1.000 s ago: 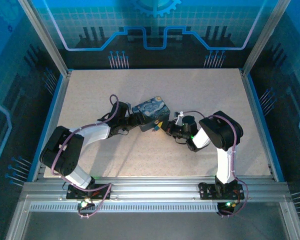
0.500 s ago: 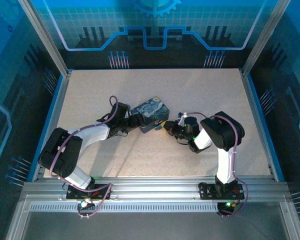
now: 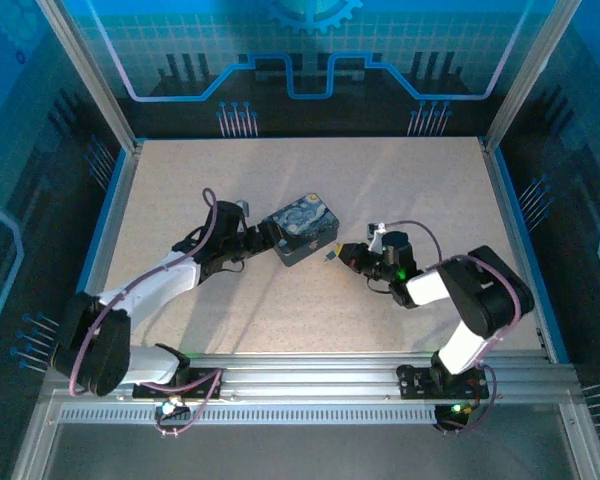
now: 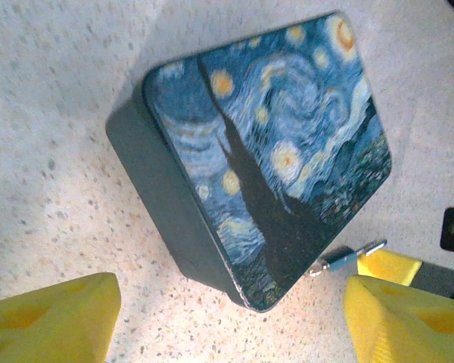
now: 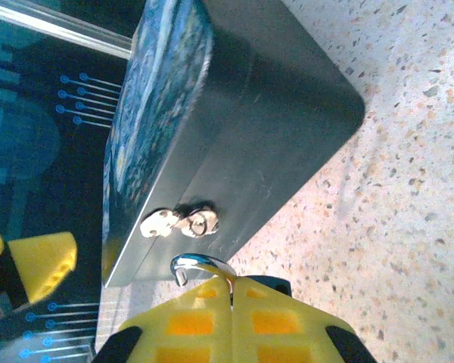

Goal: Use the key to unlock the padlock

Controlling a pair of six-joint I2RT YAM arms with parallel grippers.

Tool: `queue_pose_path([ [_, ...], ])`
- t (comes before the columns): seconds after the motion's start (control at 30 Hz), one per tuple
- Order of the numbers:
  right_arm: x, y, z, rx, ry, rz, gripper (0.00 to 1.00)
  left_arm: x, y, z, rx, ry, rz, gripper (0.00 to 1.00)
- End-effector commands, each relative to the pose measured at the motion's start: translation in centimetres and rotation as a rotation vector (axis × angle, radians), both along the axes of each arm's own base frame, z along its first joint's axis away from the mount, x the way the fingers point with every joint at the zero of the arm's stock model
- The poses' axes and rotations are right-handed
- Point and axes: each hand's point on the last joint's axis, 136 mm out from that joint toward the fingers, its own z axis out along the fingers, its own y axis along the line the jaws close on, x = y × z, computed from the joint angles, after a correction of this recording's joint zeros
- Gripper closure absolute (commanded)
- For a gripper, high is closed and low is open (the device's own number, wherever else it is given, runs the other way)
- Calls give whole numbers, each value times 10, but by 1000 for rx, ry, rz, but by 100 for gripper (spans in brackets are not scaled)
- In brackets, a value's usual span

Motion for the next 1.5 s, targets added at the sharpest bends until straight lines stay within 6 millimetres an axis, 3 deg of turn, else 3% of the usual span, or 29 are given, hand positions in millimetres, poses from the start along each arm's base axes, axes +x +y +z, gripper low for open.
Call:
queue_pose_path([
  [0.0,-18,-9,-8,-121,16,68,100,-4,26,4,89,-41,50,19],
  [0.23,-39,-14,8,-234,21,178,100,-10,57,14,111,-94,135,16],
  [0.67,-79,-42,-4,-422,137,256,100,-16,79,19,136,-120,193,12],
  [1.47,-58,-52,-38,-419,291,258,97,-15,80,10,141,-81,193,12],
])
